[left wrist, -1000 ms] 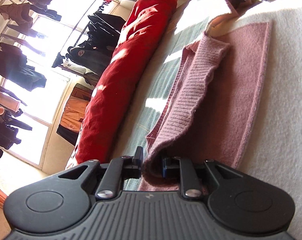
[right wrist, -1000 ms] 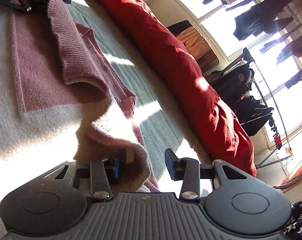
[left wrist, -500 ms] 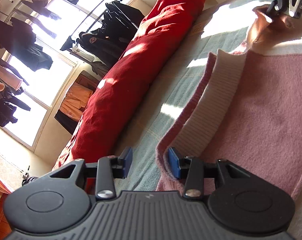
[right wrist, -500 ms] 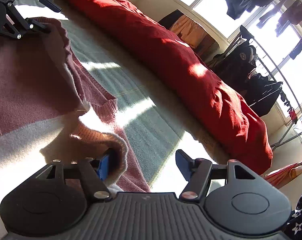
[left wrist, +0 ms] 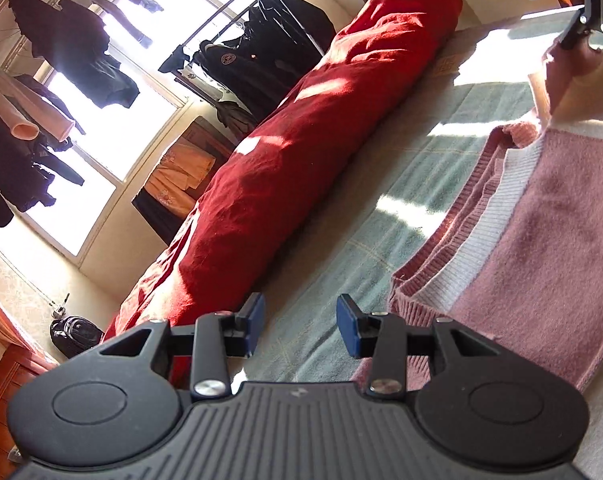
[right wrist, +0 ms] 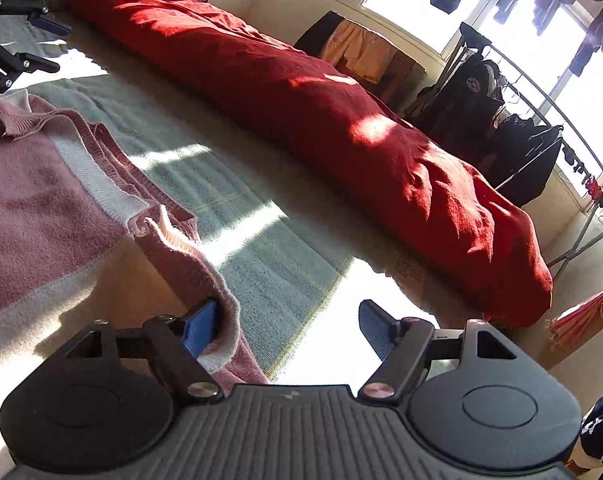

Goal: Fold clothes
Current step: 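Lay the hem down on the collar and open both grippers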

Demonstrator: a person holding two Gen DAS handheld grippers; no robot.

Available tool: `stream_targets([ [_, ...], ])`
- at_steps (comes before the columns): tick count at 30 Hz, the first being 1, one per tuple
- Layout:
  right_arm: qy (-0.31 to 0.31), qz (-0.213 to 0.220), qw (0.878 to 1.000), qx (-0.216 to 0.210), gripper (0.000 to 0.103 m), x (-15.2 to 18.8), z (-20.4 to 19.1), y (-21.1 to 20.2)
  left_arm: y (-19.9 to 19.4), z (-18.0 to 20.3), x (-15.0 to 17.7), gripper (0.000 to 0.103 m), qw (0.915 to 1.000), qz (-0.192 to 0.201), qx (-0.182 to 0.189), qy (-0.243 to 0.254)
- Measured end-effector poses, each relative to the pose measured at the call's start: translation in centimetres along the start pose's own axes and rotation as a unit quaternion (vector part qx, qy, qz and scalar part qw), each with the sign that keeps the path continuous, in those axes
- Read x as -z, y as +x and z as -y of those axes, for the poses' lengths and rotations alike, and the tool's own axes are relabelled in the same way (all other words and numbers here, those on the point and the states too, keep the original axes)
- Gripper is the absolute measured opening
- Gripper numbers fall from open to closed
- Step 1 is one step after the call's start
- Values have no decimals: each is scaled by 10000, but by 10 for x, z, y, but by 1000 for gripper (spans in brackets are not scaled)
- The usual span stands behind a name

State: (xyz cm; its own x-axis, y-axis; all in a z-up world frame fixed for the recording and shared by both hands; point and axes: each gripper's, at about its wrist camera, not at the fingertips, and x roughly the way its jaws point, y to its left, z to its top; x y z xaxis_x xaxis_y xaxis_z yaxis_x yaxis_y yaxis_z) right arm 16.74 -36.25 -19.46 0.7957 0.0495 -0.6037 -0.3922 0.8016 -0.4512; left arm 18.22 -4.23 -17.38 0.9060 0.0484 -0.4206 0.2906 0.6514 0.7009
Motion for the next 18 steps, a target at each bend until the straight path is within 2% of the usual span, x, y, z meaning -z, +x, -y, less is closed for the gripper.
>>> stream_targets([
  [2,193,-13,9998,-89,79,0,9,-1,-8,-11,5,42,9997,-4,98,-237],
  [5,749,13,9972,80,79,3,29,-6,-17,-21,12,42,9966,-36,522,-640],
  [8,949,92,9947,-387,79,10,29,-13,-26,-23,22,42,9894,-22,1032,-1022],
  [11,775,2,9945,-707,79,19,10,-14,-30,-13,34,42,9840,-38,1407,-1093],
  [16,723,-88,9929,-945,79,35,-16,-16,-25,9,50,44,9855,-223,1572,-602],
  [18,751,-129,9925,-955,78,41,-17,-17,-19,11,55,44,9871,-284,1465,-574],
])
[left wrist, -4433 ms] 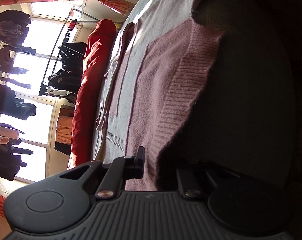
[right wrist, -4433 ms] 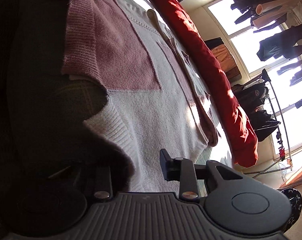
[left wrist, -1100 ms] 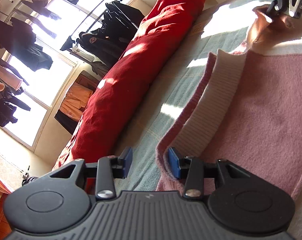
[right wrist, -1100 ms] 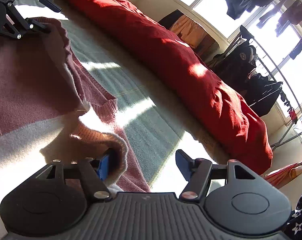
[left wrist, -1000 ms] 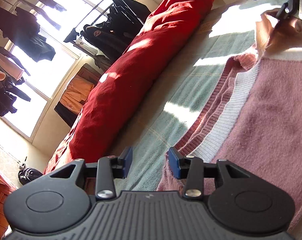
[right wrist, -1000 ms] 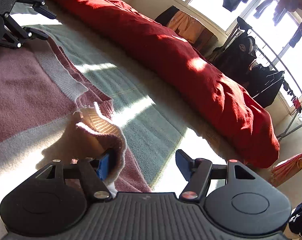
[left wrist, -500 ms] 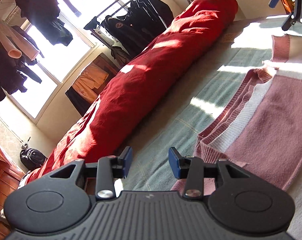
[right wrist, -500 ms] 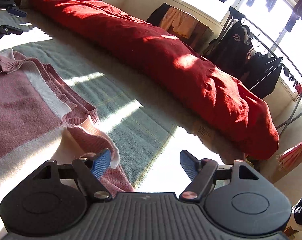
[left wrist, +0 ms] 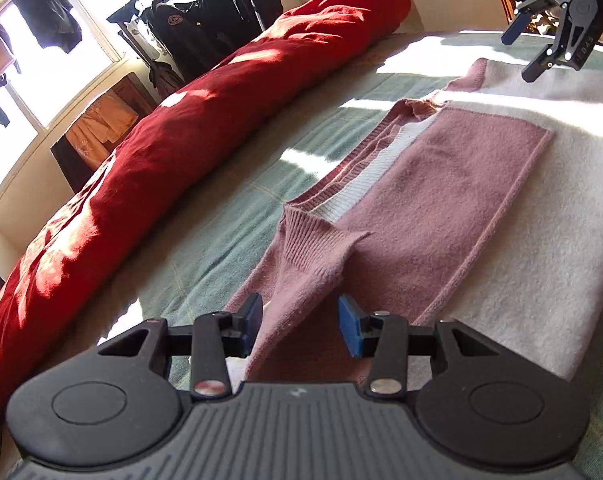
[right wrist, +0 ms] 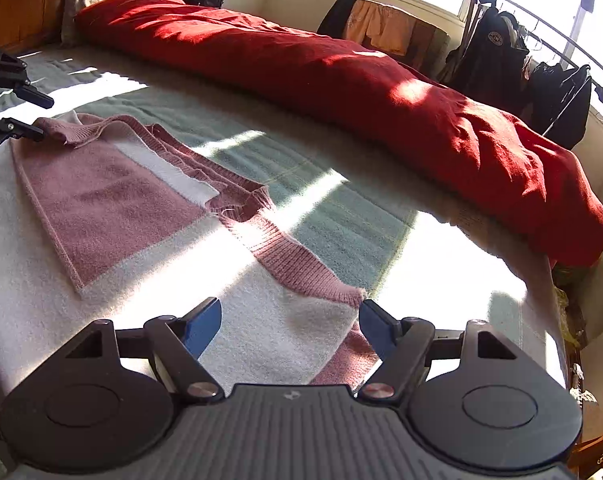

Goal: Fold clothes
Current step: 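Lay the hem down on the collar and open both grippers, then lift both open grippers off the folded sweater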

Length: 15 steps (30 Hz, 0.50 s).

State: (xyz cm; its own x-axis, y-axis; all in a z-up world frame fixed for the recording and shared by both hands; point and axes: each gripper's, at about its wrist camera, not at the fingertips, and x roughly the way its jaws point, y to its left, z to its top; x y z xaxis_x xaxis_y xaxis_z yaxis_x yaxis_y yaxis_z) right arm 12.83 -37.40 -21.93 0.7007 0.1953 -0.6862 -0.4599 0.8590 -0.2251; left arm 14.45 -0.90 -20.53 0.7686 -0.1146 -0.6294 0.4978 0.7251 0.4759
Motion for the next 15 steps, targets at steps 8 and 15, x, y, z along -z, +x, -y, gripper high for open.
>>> stream_targets([
  [8,357,-41,9994,7,76,13,11,1,34,-45,-1,44,9919,-48,-459,-1181],
  [15,299,85,9995,56,70,10,9,-9,18,-73,18,42,9785,67,-541,-1987],
])
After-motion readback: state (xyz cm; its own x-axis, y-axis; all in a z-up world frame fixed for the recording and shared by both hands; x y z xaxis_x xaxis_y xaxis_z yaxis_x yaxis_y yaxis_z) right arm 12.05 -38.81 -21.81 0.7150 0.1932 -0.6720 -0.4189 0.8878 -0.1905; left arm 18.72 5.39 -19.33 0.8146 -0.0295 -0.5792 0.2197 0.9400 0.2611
